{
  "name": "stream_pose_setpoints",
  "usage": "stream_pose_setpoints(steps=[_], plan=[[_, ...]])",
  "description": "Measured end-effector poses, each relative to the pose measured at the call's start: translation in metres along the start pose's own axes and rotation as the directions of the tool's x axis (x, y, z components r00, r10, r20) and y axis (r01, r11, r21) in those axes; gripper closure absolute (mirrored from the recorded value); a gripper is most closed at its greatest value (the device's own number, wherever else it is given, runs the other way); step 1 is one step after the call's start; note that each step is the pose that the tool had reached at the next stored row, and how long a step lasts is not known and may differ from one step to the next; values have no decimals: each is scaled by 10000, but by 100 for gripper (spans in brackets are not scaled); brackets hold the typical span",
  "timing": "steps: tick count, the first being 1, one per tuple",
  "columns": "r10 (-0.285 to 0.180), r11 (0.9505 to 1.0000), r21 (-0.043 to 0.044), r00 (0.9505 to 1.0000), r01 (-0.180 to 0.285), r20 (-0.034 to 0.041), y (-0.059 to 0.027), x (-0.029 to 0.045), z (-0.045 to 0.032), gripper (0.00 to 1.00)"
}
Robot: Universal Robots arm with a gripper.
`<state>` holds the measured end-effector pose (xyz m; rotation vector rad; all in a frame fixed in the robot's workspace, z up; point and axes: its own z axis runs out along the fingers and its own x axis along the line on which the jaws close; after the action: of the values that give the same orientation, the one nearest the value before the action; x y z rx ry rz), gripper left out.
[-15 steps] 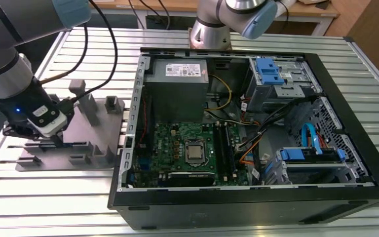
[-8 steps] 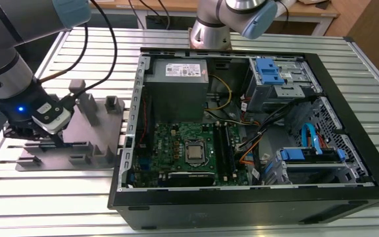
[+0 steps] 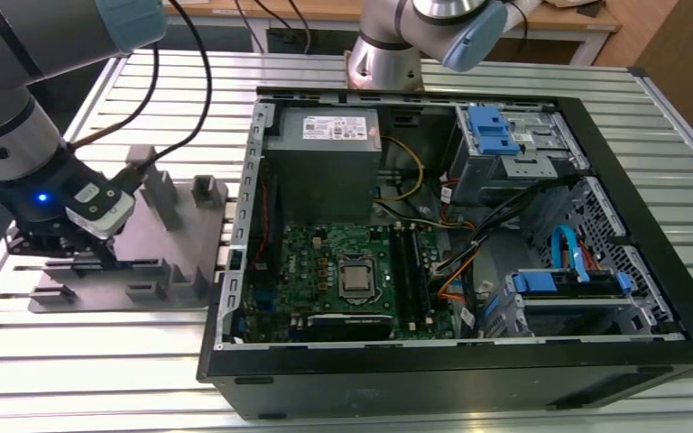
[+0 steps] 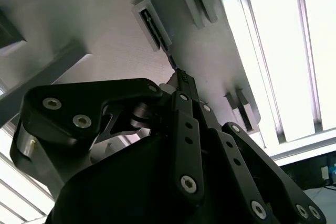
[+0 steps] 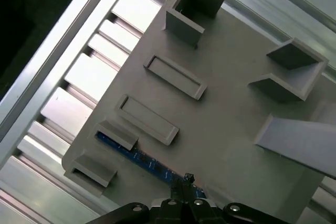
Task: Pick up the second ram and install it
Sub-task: 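Pick up the second ram and move it above second insertion slot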
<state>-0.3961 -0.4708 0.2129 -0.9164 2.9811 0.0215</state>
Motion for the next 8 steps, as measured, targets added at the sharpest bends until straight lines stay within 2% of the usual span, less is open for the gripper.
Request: stream_pose_setpoints(steps=[4,8], plan=[[-445,9990,-12,9990,445,-3,0,0,0,93],[-899,9959,-23,9960,899,-5,0,0,0,93]])
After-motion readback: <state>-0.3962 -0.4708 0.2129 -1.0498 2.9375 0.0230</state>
